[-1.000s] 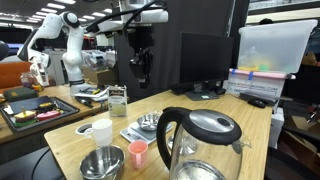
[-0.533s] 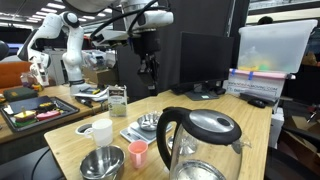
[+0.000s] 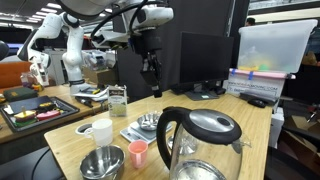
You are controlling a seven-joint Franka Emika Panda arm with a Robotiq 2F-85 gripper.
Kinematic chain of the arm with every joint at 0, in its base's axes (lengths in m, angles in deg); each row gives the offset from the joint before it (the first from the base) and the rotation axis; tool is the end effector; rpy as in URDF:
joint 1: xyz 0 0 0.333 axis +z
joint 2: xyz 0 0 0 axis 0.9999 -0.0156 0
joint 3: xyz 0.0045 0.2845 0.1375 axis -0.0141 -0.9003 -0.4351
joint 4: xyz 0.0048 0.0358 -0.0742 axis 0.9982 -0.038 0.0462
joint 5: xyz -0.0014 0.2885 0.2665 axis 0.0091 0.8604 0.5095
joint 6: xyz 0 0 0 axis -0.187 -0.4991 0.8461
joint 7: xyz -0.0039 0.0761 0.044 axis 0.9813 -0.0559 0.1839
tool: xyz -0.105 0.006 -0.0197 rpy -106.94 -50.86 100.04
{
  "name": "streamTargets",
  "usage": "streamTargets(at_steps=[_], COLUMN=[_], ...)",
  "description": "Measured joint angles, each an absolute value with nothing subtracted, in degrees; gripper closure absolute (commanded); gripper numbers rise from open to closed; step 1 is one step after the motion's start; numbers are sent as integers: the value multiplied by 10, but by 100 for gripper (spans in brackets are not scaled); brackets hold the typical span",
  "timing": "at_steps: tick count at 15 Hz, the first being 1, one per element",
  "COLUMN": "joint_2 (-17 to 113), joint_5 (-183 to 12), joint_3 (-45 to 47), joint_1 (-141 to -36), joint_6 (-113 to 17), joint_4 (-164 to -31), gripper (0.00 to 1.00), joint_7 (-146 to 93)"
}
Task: Press the switch on the handle of the kettle
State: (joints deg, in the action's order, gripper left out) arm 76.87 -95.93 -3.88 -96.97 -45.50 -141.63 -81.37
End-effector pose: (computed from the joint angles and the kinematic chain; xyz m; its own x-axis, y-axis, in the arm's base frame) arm 0.4741 -0.0621 0.4195 0.5069 -0.8302 0.2320 -0.8518 -0.5238 -0.0133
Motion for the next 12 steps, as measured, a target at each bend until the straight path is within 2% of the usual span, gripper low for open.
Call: streamTargets(at_steps=[12], joint_2=[766], joint_5=[-1030], joint_3=[-38], joint_1=[-970], joint_6=[-403], joint_4=[-1425], gripper=[100], joint_7=[-889])
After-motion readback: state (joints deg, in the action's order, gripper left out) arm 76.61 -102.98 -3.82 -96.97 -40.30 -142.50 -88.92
